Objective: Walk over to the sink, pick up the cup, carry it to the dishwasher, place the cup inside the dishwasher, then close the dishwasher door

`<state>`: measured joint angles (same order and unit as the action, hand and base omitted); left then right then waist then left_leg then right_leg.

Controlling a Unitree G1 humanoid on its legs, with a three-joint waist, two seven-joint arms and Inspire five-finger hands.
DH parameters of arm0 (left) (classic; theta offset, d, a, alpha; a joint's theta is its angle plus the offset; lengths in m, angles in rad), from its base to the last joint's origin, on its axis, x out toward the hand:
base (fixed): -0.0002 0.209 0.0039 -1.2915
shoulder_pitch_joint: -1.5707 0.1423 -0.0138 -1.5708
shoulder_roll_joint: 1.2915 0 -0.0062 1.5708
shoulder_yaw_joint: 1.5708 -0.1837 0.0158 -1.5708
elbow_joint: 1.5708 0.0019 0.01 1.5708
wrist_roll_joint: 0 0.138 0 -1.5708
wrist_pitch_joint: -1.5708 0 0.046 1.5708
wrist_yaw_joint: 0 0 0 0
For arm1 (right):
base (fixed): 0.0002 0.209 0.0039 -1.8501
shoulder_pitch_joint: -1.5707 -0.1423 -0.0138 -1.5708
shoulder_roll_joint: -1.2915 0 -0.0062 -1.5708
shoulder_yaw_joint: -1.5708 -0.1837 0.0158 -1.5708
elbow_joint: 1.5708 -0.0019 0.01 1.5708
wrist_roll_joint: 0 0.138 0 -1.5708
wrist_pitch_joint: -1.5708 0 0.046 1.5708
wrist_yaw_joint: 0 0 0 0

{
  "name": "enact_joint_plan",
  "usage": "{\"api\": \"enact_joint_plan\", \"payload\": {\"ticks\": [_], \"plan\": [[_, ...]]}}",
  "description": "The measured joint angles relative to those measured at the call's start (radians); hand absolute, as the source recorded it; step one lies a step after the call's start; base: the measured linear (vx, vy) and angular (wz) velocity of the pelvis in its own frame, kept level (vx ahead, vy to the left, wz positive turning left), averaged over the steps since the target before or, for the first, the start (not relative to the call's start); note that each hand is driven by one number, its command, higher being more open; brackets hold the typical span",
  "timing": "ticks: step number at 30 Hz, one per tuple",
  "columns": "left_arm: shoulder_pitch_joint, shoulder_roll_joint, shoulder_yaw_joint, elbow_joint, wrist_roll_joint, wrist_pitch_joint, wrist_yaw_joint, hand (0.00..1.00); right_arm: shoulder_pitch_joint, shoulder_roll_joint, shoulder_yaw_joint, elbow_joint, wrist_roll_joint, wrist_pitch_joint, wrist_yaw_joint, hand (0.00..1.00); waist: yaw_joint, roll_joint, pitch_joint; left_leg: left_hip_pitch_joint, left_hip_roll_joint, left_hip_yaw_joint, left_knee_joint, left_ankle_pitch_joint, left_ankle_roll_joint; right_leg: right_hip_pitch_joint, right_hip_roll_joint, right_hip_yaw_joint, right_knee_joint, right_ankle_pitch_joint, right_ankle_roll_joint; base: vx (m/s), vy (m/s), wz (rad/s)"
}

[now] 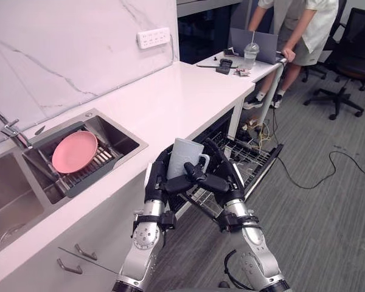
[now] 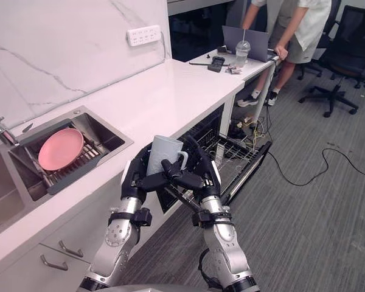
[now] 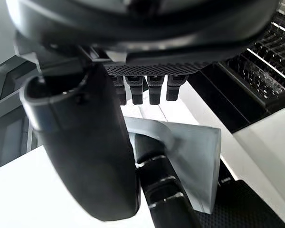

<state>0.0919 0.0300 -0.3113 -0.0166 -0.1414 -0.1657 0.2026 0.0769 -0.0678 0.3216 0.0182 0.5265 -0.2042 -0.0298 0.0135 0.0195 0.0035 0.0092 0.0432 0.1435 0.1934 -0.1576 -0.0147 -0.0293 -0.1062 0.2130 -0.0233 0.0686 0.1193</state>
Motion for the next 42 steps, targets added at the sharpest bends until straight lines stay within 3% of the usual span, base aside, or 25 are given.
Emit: {"api": "enact_joint_plan", "payload": {"ticks": [7,13,14,27,28,35,42], "plan": [[0.002,0.058,-0.087,-0.013,0.023,0.0,-0.018,0.3,-0.047,0.013,0.02,0.05,0.121,-0.007,0.023,0.9,-0.002,-0.027,-0.018,0.0,-0.001,-0.022,-0.018,0.019,-0.001,0.014,-0.004,-0.025,-0.022,0.007,-0.007,-0.01,-0.02,0.09],[0.001,0.081,-0.087,-0.013,0.045,0.0,-0.025,0.3,-0.074,0.011,0.022,0.091,0.16,-0.007,0.042,0.9,-0.001,-0.032,-0.021,0.001,0.0,-0.027,-0.03,0.028,-0.004,0.016,-0.003,-0.031,-0.029,0.012,-0.01,-0.01,-0.009,0.02],[0.0,0.086,-0.087,-0.013,0.047,0.0,-0.025,0.3,-0.077,0.008,0.023,0.096,0.161,-0.007,0.045,0.3,0.0,-0.032,-0.021,0.001,0.001,-0.027,-0.03,0.028,-0.005,0.016,-0.003,-0.031,-0.029,0.012,-0.011,0.0,0.0,0.0],[-0.051,0.145,-0.07,-0.026,0.177,-0.007,-0.017,0.3,-0.156,-0.012,0.04,0.136,0.253,0.001,0.046,0.3,-0.001,-0.052,-0.026,-0.001,0.01,-0.038,-0.039,0.034,-0.012,0.025,0.005,-0.044,-0.048,0.02,-0.021,0.0,-0.004,0.02],[-0.054,0.146,-0.069,-0.026,0.182,-0.007,-0.017,0.9,-0.157,-0.012,0.04,0.136,0.258,0.0,0.048,0.3,-0.001,-0.053,-0.026,-0.001,0.01,-0.041,-0.039,0.034,-0.012,0.027,0.005,-0.047,-0.049,0.02,-0.021,0.0,-0.007,0.06],[-0.05,0.13,-0.058,-0.074,0.195,-0.006,-0.012,0.9,-0.161,-0.01,0.013,0.109,0.243,-0.014,0.074,0.3,0.001,-0.057,-0.023,-0.001,0.01,-0.043,-0.04,0.033,-0.012,0.027,0.006,-0.049,-0.047,0.019,-0.022,0.0,-0.001,0.01],[-0.029,0.059,-0.033,-0.178,0.22,-0.013,-0.015,0.9,-0.142,0.03,-0.059,-0.015,0.096,-0.017,0.075,0.3,0.0,-0.058,-0.021,0.008,0.013,-0.04,-0.04,0.032,-0.014,0.027,0.011,-0.049,-0.032,0.011,-0.031,0.0,0.0,0.0]]}}
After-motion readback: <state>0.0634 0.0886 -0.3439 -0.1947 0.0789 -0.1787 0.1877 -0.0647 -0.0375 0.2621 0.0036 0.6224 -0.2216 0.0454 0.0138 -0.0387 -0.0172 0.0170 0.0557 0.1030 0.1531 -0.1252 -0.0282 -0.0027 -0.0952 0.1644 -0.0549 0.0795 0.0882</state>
